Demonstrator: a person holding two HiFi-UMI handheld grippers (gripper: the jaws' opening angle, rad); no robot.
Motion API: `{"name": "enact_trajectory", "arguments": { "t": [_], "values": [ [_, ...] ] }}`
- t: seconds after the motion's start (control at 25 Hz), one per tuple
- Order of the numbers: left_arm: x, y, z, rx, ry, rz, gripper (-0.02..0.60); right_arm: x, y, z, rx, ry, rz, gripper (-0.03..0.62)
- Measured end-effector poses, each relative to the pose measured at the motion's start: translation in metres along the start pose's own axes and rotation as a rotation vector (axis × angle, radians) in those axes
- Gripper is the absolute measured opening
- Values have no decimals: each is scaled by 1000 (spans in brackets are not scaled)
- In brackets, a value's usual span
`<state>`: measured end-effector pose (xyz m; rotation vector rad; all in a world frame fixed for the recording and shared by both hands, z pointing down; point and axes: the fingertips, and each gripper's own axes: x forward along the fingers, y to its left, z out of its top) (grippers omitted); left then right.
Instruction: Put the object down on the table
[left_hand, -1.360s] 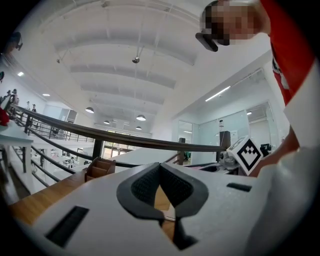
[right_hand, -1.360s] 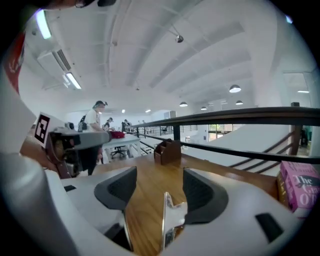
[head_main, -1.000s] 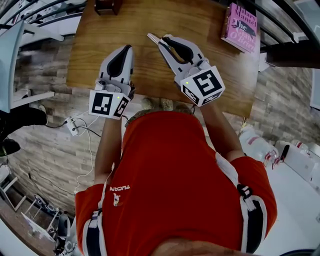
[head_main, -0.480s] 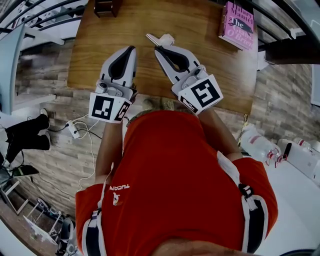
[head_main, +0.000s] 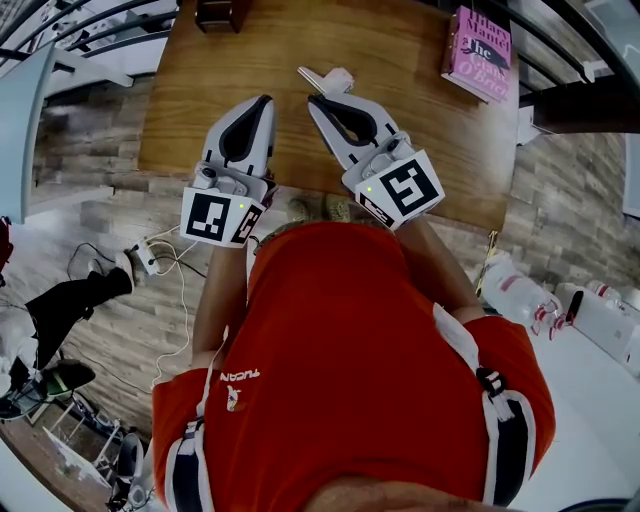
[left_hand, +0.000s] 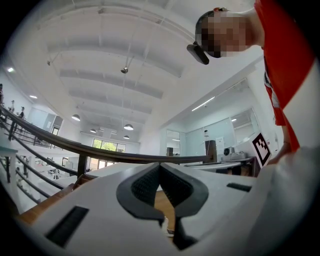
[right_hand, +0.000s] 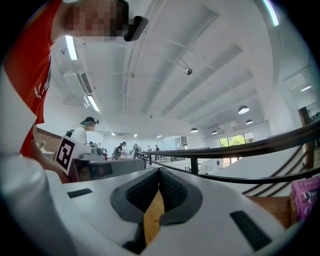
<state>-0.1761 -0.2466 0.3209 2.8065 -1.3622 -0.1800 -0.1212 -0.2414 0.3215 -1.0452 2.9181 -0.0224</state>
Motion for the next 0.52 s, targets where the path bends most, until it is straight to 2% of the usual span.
{"name": "enact_trajectory", "arguments": {
  "t": [0.52],
  "values": [
    [-4, 8, 0, -7, -1, 4, 9, 6, 2, -1, -1, 3, -9, 25]
  ]
}}
